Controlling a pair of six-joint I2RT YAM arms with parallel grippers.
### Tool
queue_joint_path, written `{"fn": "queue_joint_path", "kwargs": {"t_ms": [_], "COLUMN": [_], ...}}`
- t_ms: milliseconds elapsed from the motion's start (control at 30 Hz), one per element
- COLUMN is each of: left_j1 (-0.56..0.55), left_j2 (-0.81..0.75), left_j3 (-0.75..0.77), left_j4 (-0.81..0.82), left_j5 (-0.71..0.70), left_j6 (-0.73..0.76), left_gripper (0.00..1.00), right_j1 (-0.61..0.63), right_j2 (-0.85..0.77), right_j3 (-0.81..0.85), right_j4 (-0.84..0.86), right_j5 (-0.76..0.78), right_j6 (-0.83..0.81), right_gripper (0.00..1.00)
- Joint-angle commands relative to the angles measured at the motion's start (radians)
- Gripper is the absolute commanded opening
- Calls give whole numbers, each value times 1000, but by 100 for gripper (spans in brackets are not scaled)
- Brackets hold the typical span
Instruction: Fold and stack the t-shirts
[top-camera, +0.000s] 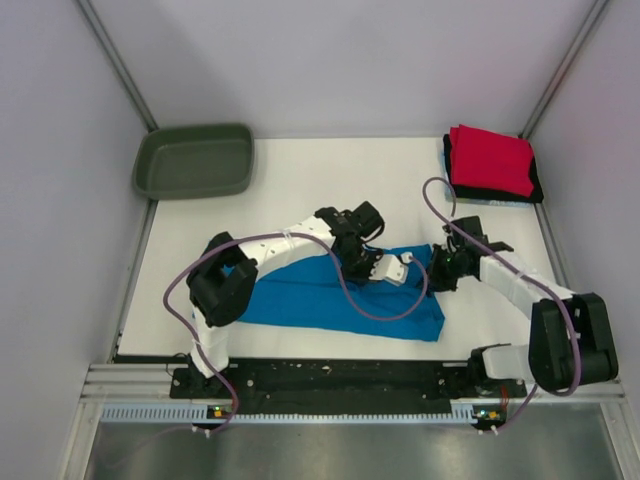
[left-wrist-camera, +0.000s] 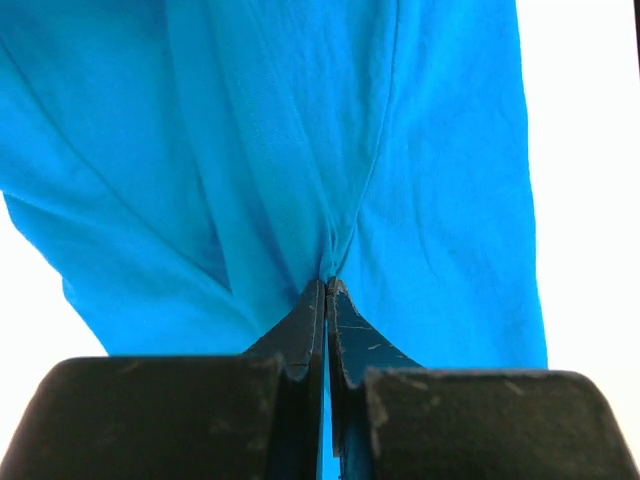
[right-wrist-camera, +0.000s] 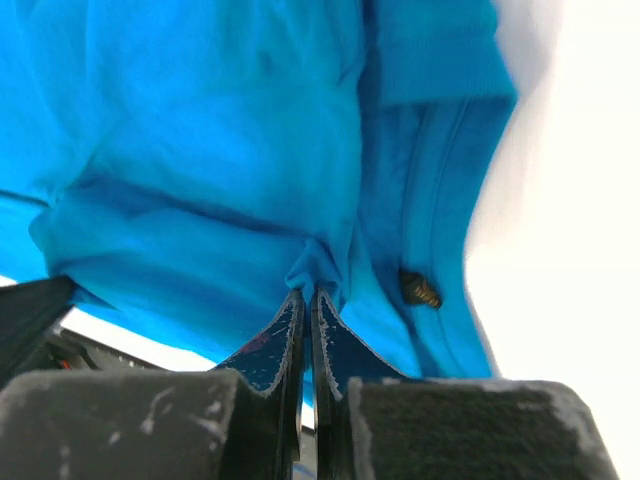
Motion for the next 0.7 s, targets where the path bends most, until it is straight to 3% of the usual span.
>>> {"fn": "queue_joint_path", "kwargs": {"t_ms": [0,367,500,600,633,667], "left_j1": [15,44,44,43,43,44], "left_j2": [-76,-75,-37,-20,-17,-17], "left_j3": [-21,-94,-87,-79,-81,-84], "left_j4": [-121,-137,-132,-149,-155,-155], "left_j5": [64,105,95,89,84,79], "left_j6": [78,135,135,146,149,151], "left_gripper": [0,0,0,1,5,16], "right_j1": [48,126,131,129,129,129], "right_j2": [-69,-201,-181,-190,-201,-216], "right_j3": [-34,-154,-172,-191,-197,-200], "right_j4": [-45,-85,-61,-66,-72,-83], "right_j5": [4,11,16,30,33,37], "right_j6": [30,160,171,182,185,188], "right_gripper": [0,0,5,19,20,22]}}
